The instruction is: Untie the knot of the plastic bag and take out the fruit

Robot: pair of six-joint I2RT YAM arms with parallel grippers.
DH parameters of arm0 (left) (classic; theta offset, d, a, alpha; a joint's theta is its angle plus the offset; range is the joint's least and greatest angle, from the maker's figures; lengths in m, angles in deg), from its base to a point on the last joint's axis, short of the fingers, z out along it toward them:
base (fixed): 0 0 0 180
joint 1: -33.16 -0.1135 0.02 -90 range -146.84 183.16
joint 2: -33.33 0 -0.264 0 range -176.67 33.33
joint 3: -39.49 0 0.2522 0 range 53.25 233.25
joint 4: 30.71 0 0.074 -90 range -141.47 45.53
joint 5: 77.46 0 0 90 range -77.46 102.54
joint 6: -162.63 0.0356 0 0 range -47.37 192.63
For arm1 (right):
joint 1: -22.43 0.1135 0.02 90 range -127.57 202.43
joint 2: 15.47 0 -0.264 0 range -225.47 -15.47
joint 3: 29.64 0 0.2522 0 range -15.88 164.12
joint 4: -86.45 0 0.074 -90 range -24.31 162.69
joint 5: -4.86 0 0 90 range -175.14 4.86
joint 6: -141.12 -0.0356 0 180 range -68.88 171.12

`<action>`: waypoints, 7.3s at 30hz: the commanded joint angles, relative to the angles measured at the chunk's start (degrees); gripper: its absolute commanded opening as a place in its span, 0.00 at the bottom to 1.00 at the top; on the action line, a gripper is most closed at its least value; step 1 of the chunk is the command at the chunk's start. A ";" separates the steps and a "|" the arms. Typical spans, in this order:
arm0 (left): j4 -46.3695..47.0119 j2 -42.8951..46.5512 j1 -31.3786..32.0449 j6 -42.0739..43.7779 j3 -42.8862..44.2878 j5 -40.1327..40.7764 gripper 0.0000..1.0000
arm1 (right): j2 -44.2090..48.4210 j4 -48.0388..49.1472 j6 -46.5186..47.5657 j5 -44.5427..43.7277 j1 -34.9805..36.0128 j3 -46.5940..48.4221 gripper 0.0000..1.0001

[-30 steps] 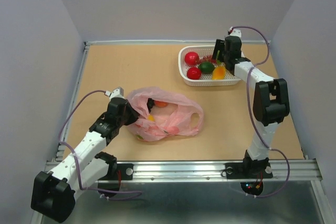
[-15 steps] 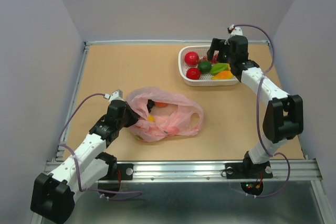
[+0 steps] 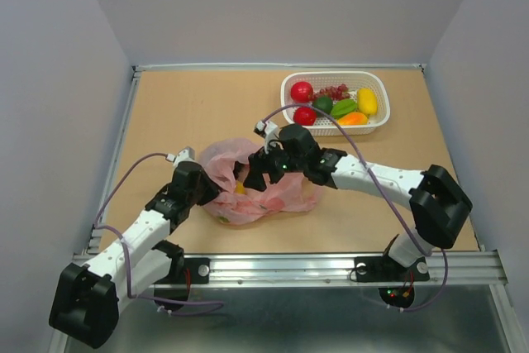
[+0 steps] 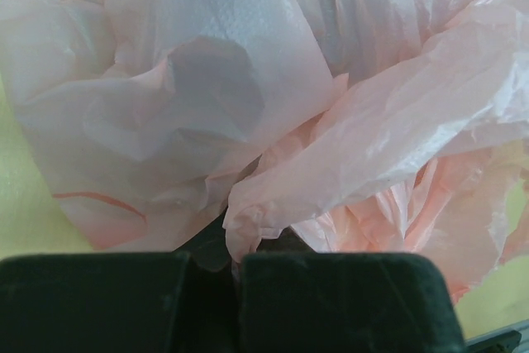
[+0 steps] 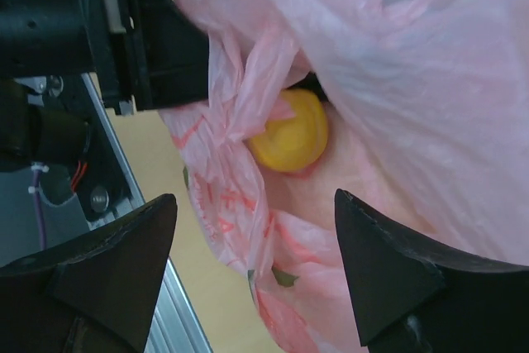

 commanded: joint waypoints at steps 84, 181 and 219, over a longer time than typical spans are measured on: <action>-0.68 3.07 0.64 2.39 1.83 5.47 0.00 | -9.59 -2.41 0.16 -25.54 -31.76 16.04 0.02; -10.79 -7.39 0.55 15.14 20.29 7.22 0.00 | 0.94 -2.50 18.61 -11.12 3.04 9.54 0.01; -8.94 4.39 0.64 10.21 12.29 6.70 0.00 | -28.06 -1.00 4.55 -33.36 -42.31 37.06 0.97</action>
